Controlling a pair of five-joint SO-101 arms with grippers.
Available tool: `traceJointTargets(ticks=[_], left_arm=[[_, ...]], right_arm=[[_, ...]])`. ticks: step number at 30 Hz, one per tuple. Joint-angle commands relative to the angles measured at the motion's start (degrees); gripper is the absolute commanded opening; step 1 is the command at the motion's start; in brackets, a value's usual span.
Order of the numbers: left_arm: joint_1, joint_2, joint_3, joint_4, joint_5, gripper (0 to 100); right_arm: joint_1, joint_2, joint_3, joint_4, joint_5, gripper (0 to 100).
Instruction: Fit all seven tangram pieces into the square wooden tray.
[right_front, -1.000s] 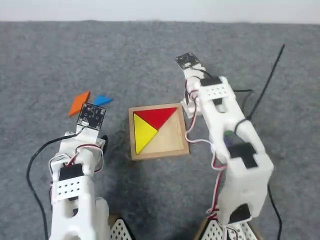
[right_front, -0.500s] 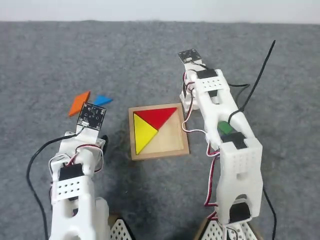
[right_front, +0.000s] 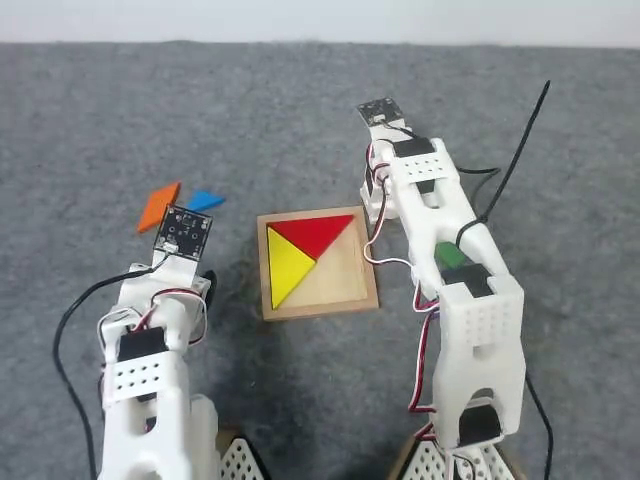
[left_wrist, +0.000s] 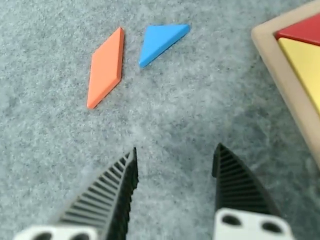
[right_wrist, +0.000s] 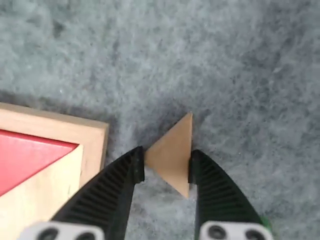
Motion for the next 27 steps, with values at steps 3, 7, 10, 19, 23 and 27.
traceJointTargets(ticks=[3, 7, 10, 19, 23, 27], left_arm=[[0.53, -1.32, -0.31, -1.58, -0.79, 24], [0.53, -1.32, -0.31, -1.58, -0.79, 24], [0.53, -1.32, -0.31, -1.58, -0.79, 24], [0.62, -1.32, -0.31, -1.58, -0.79, 24], [0.62, -1.32, -0.31, -1.58, -0.79, 24], [0.62, -1.32, -0.31, -1.58, -0.79, 24]], right_arm=[[-0.04, -5.67, -2.73, 4.53, -0.7, 10.1], [-0.13, -8.92, -2.64, 7.52, -1.85, 10.0], [-0.13, -10.68, -2.64, 9.8, -4.13, 10.0], [-6.02, -21.41, 0.18, 17.89, -3.96, 4.3], [-12.97, -27.82, 6.24, 17.8, -3.96, 4.2], [-18.68, -32.92, 12.92, 16.04, -4.48, 4.2]])
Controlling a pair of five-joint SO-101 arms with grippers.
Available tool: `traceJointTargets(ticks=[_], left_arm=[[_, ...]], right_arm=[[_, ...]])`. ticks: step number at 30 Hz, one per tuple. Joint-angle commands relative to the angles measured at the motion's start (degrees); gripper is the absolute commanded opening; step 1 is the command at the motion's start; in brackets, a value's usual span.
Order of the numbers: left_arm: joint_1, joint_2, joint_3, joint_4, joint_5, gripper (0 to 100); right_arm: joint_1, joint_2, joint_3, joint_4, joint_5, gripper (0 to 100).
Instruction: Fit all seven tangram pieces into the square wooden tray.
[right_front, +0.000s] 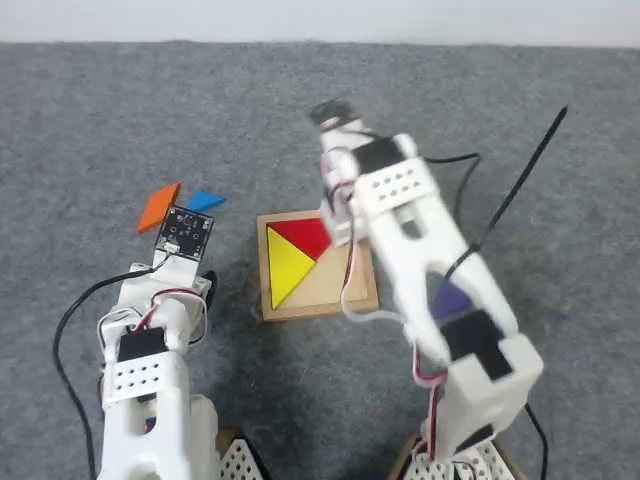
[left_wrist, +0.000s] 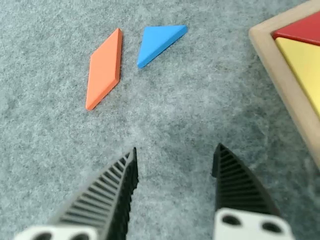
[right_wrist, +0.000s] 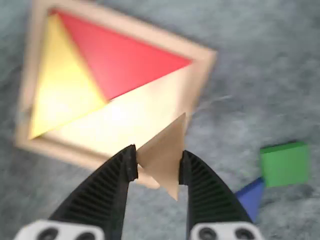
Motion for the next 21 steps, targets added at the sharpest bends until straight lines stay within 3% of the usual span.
traceJointTargets(ticks=[1, 10, 16, 21], left_arm=[[0.35, -1.32, -0.31, -1.58, -0.53, 24], [0.26, -1.32, -0.48, -1.58, -0.44, 24], [0.18, -1.32, -0.48, -1.58, -0.26, 24], [0.18, -1.41, -0.48, -1.58, -0.26, 24]], right_arm=[[-4.88, -7.08, 3.96, -2.51, -0.88, 4.2], [-14.55, -7.08, 15.82, -17.45, -19.96, 3.9], [-10.86, -7.08, 23.38, -31.87, -21.36, 3.8], [-10.51, -7.16, 26.11, -33.89, -21.36, 3.8]])
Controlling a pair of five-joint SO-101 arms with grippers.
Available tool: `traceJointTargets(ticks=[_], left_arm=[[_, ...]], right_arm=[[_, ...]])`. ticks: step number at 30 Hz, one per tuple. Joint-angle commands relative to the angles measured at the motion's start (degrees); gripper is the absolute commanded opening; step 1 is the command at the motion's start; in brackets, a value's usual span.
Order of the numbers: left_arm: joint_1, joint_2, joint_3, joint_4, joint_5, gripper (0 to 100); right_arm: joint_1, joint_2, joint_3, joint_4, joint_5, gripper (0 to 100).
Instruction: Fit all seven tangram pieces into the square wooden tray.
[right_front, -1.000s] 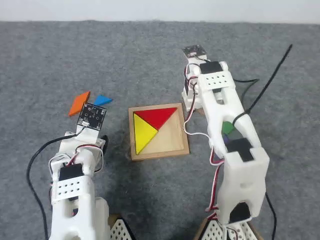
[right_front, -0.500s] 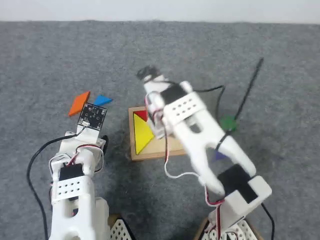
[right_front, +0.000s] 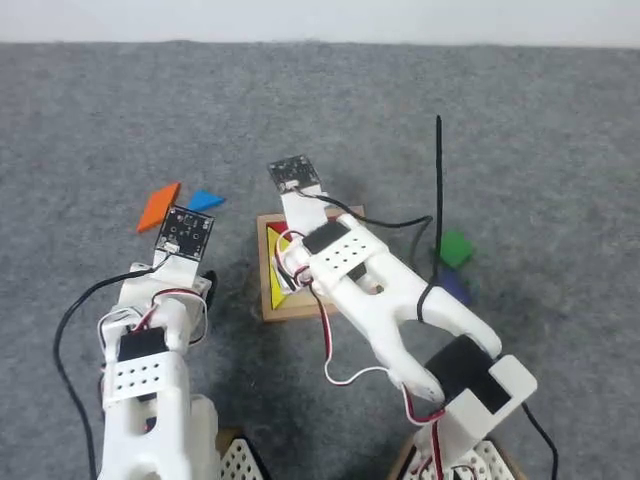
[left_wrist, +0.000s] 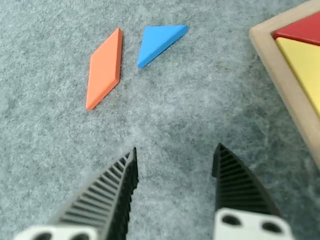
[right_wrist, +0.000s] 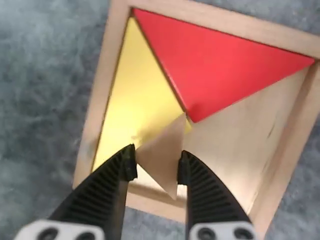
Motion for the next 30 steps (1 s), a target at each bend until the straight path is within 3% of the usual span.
traceJointTargets(ticks=[1, 8, 15, 23, 30], left_arm=[[0.18, -1.41, -0.48, -1.58, -0.26, 24], [0.18, -1.41, -0.48, -1.58, -0.26, 24], [0.18, -1.41, -0.48, -1.58, -0.26, 24], [0.18, -1.41, -0.48, -1.58, -0.26, 24], [0.26, -1.41, -0.48, -1.58, -0.26, 24]], right_arm=[[0.84, -4.0, -0.44, -1.71, -0.7, 3.8], [0.57, -3.91, -0.62, -2.77, -4.22, 3.8], [0.4, -3.91, -0.53, -5.93, -40.18, 4.2], [0.22, -4.09, -0.35, -5.85, -42.99, 4.3], [0.04, -3.91, -0.26, -5.32, -53.27, 4.3]])
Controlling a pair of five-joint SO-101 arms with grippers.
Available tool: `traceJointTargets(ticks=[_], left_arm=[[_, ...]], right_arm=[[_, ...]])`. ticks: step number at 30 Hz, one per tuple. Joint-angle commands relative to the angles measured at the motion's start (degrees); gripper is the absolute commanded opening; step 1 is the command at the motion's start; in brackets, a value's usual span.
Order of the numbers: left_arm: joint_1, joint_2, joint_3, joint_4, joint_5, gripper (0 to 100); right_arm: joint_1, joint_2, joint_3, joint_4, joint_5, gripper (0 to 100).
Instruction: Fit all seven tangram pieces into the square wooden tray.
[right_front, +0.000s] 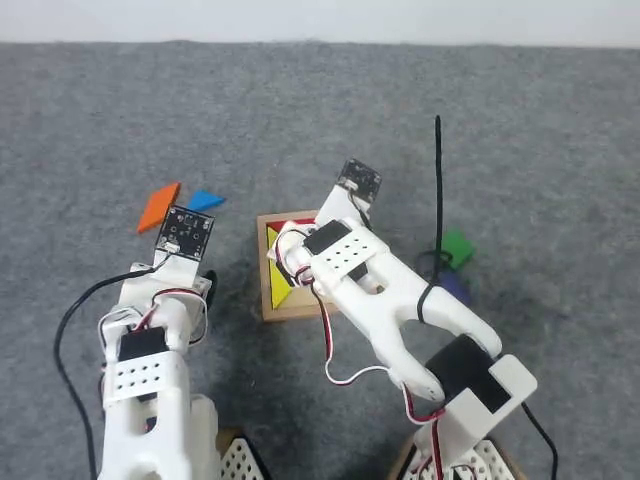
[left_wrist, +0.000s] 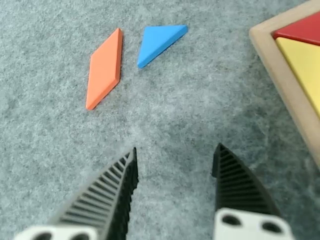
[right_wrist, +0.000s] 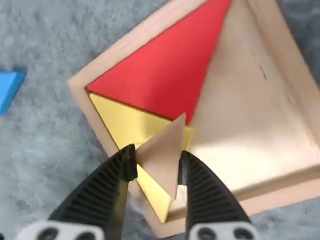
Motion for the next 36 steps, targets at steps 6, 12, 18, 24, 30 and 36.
traceJointTargets(ticks=[6, 12, 18, 24, 30, 36], left_arm=[[0.26, -1.41, -0.48, -1.58, -0.26, 24], [0.26, -1.41, -0.48, -1.58, -0.26, 24], [0.26, -1.41, -0.48, -1.58, -0.18, 24], [0.26, -1.41, -0.48, -1.58, -0.18, 24], [0.26, -1.41, -0.48, -1.58, -0.18, 24], [0.26, -1.41, -0.48, -1.58, -0.18, 24]], right_arm=[[-1.01, -4.26, 0.53, -0.57, -17.58, 17.2], [-1.98, -4.0, 0.53, -0.84, -20.66, 27.3], [-1.89, -4.35, 0.44, -0.84, -20.04, 25.6], [2.24, -6.99, -0.35, 0.31, -11.25, 25.3], [6.73, -12.97, -0.35, 9.27, -1.76, 19.5], [8.75, -14.64, 0.44, 10.42, 8.09, 2.3]])
